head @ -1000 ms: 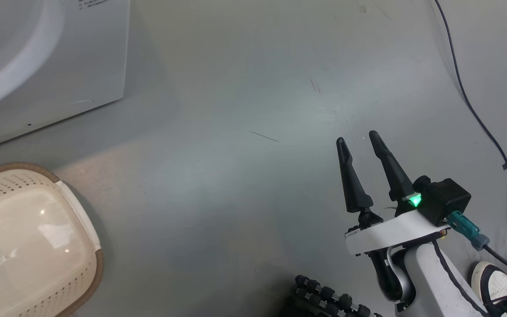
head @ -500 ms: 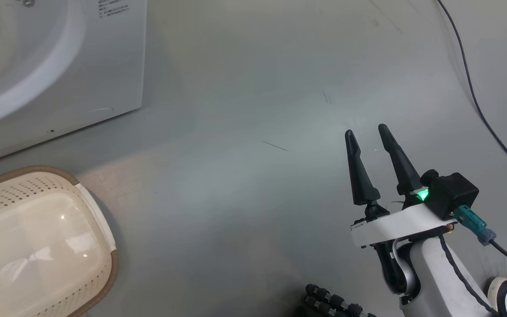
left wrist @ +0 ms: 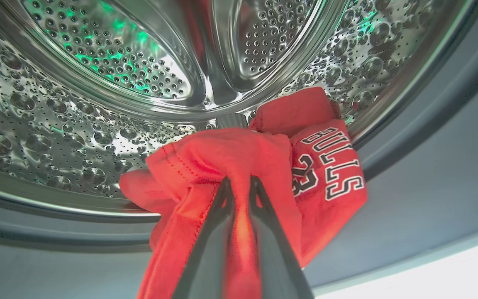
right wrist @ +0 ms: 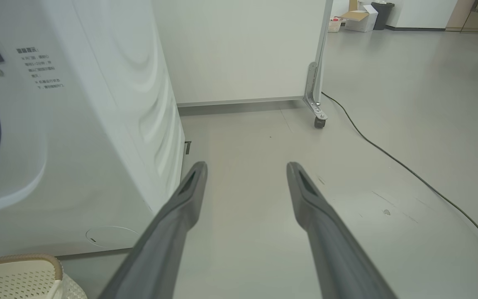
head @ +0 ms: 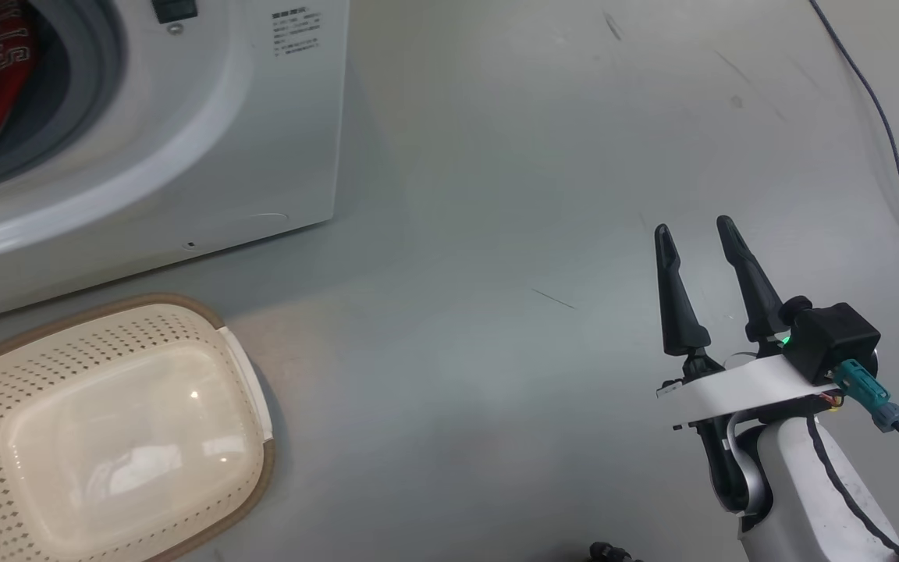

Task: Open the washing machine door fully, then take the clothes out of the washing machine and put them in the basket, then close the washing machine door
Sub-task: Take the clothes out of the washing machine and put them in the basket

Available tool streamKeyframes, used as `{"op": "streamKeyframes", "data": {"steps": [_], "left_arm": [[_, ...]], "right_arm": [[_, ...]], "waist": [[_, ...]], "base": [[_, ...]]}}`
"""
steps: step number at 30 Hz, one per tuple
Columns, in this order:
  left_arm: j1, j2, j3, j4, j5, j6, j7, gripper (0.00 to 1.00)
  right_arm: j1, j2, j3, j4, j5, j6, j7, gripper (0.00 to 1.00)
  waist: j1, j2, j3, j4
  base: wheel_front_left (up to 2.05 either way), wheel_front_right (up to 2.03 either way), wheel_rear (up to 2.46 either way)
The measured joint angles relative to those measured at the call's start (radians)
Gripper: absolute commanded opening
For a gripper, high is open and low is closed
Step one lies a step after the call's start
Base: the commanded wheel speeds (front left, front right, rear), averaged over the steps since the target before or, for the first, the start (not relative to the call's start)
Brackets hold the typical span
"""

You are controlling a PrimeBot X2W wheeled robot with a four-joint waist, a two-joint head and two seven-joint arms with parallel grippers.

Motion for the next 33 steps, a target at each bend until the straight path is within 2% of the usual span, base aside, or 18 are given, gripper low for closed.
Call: {"op": "streamKeyframes", "data": {"steps": [13,23,33], "left_arm": [[0.103,-0.090,-0.031,-0.002,-0.024,-0.065,-0.177,0.00],[0.205,-0.109,-0.050,-0.044,-0.024,-0.084,-0.326,0.00],[0.302,-0.148,-0.074,-0.139,-0.020,-0.098,-0.346,0.00]], "right_arm": [[0.021,-0.023,-0.027,0.021,-0.025,0.003,0.000,1.00],[0.056,-0.025,-0.038,0.038,-0.031,0.012,0.000,1.00],[0.108,-0.027,-0.057,0.058,-0.031,0.020,0.000,1.00]], "waist": [[0.0000,0.0000,-0.094,0.139],[0.0000,0.0000,-0.183,0.213],[0.0000,0.0000,-0.267,0.266]], "base": [[0.00,0.00,0.00],[0.00,0.00,0.00],[0.00,0.00,0.00]]}}
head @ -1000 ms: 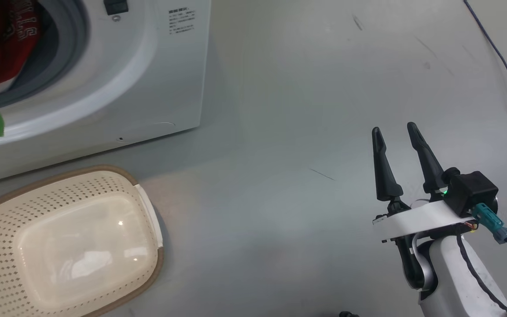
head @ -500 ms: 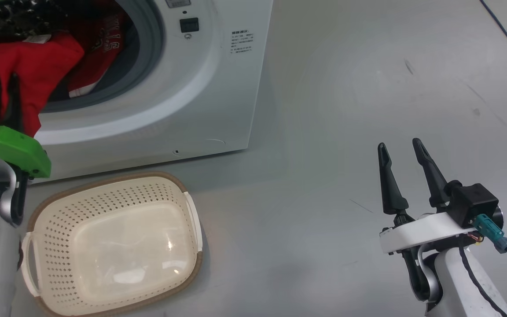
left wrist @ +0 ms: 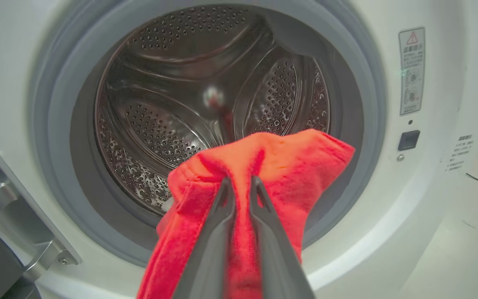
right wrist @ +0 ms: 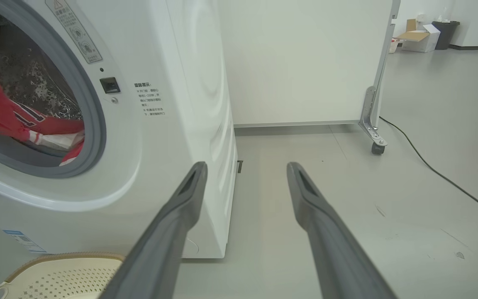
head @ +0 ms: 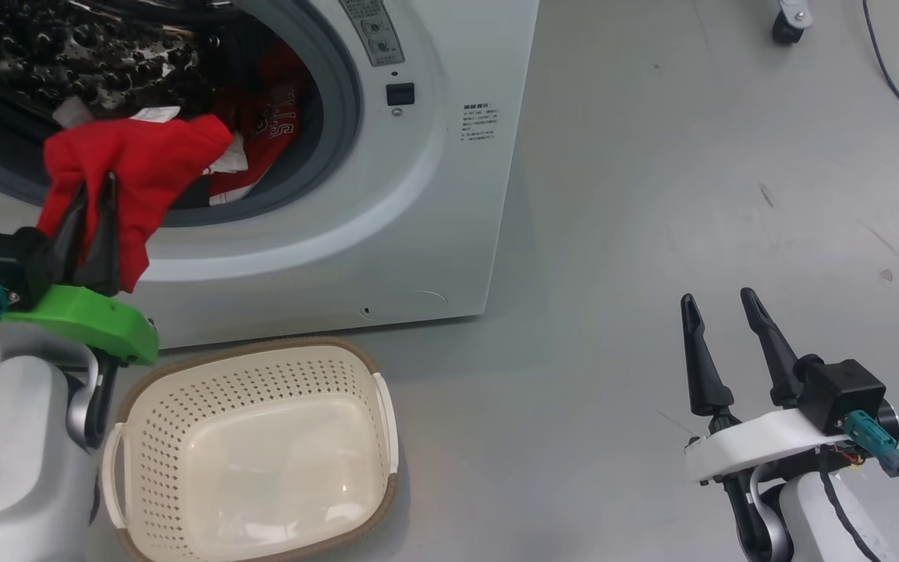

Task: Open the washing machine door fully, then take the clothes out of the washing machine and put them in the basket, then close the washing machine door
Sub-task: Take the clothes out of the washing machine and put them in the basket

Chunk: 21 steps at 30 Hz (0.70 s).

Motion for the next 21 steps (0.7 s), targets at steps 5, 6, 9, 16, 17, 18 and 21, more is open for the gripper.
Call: {"op": "streamKeyframes", "data": {"steps": [5,6,9,16,17,18,21], "left_arm": [[0.048,-0.013,0.007,-0.061,-0.004,-0.003,-0.003,0.00],[0.055,-0.013,0.009,-0.076,-0.004,-0.003,-0.003,0.00],[0.069,-0.018,0.034,-0.184,-0.004,-0.008,-0.003,0.00],[0.106,-0.031,0.068,-0.338,0.008,-0.008,-0.003,0.00],[0.115,-0.032,0.068,-0.353,0.009,-0.008,-0.003,0.00],[0.125,-0.032,0.070,-0.363,0.013,-0.010,-0.003,0.00],[0.159,-0.032,0.070,-0.384,0.017,-0.011,-0.003,0.00]], "right_arm": [[0.015,-0.001,-0.001,0.001,-0.001,0.001,0.000,1.00],[0.019,-0.001,-0.001,0.001,-0.002,0.004,0.000,1.00],[0.021,-0.006,-0.002,0.001,-0.007,0.009,0.000,1.00],[0.044,-0.007,-0.010,0.002,-0.007,0.011,0.000,1.00],[0.046,-0.007,-0.010,0.002,-0.007,0.011,0.000,1.00],[0.048,-0.007,-0.010,0.002,-0.007,0.012,0.000,1.00],[0.050,-0.007,-0.010,0.001,-0.007,0.018,0.000,1.00]], "waist": [[0.0000,0.0000,-0.036,0.025],[0.0000,0.0000,-0.042,0.029],[0.0000,0.0000,-0.063,0.047],[0.0000,0.0000,-0.091,0.067],[0.0000,0.0000,-0.094,0.069],[0.0000,0.0000,-0.097,0.071],[0.0000,0.0000,-0.099,0.073]], "base": [[0.00,0.00,0.00],[0.00,0.00,0.00],[0.00,0.00,0.00],[0.00,0.00,0.00],[0.00,0.00,0.00],[0.00,0.00,0.00],[0.00,0.00,0.00]]}}
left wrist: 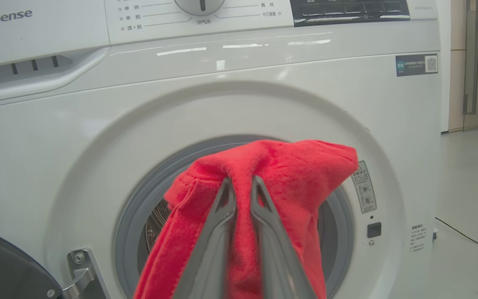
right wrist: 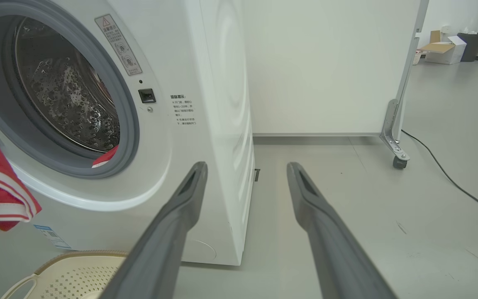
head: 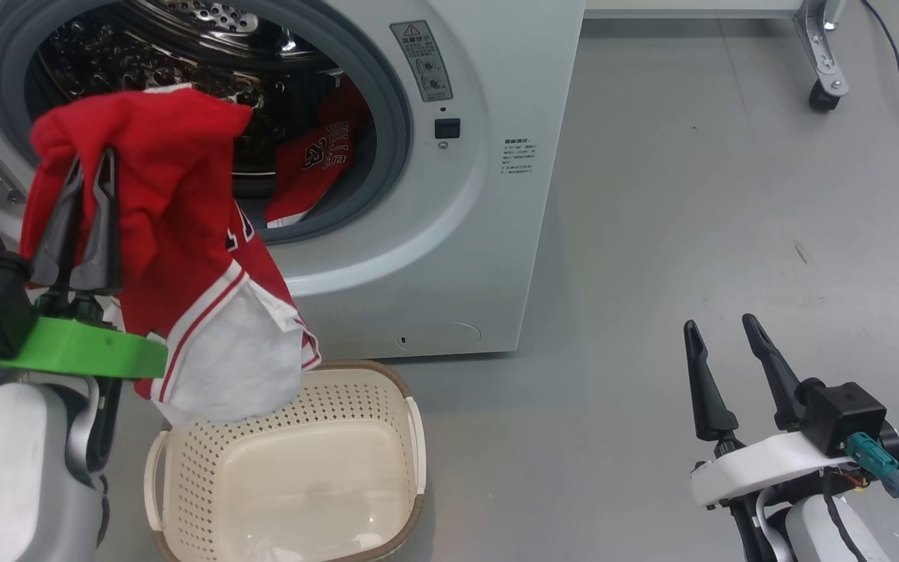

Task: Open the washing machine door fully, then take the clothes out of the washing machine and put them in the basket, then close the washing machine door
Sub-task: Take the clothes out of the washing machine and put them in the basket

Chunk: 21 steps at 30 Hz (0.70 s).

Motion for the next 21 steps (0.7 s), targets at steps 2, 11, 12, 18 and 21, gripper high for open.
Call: {"op": "streamKeyframes", "data": {"steps": [2,11,12,18,21], "left_arm": [[0.024,-0.001,-0.005,-0.004,0.000,0.000,0.000,0.00],[0.146,-0.002,-0.056,0.035,-0.004,-0.009,0.000,0.00],[0.159,-0.002,-0.064,0.048,-0.009,-0.009,0.000,0.00],[0.195,0.000,-0.084,0.093,-0.017,-0.009,0.015,0.00],[0.195,0.002,-0.094,0.120,-0.018,-0.009,0.026,0.00]], "right_arm": [[0.000,0.000,0.000,-0.003,0.000,0.000,0.000,1.00],[0.000,0.001,0.000,-0.019,-0.003,0.003,0.000,1.00],[0.000,0.001,-0.001,-0.020,-0.003,0.003,0.000,1.00],[-0.001,0.001,0.002,-0.026,-0.011,0.003,0.000,1.00],[-0.005,0.001,0.004,-0.030,-0.013,0.003,0.000,1.00]], "waist": [[0.0000,0.0000,0.002,0.000],[0.0000,0.0000,0.030,-0.008],[0.0000,0.0000,0.035,-0.009],[0.0000,0.0000,0.064,-0.016],[0.0000,0.0000,0.086,-0.021]], "base": [[0.00,0.00,0.00],[0.00,0.00,0.00],[0.00,0.00,0.00],[0.00,0.00,0.00],[0.00,0.00,0.00]]}}
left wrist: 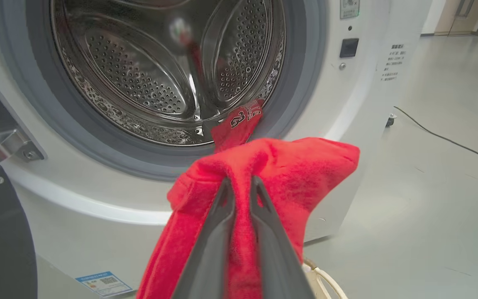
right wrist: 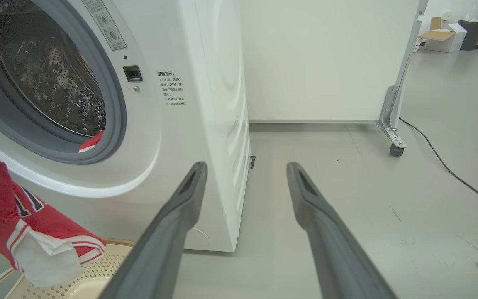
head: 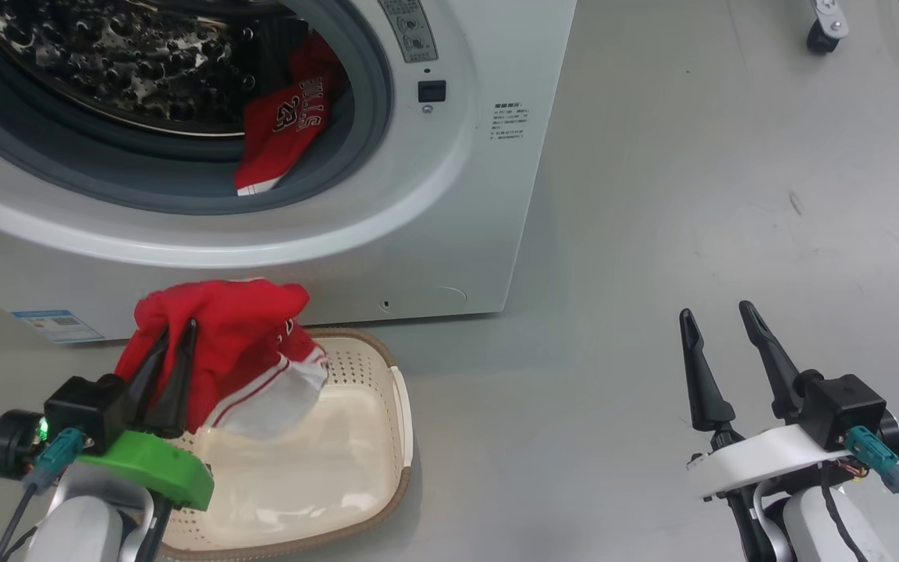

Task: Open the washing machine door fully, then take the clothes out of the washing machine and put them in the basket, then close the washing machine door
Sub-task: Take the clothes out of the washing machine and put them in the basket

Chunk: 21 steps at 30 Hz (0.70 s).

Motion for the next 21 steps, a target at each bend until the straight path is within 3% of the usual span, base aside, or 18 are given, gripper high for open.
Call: {"op": "streamKeyframes", "data": {"steps": [21], "left_arm": [[-0.011,0.069,-0.039,0.257,0.007,0.000,0.137,0.00]], "right_arm": [[-0.079,0.021,0.045,-0.018,-0.010,0.009,0.000,1.00]], "waist": [[0.0000,0.0000,0.172,-0.100]], "base": [[0.00,0.00,0.00]]}}
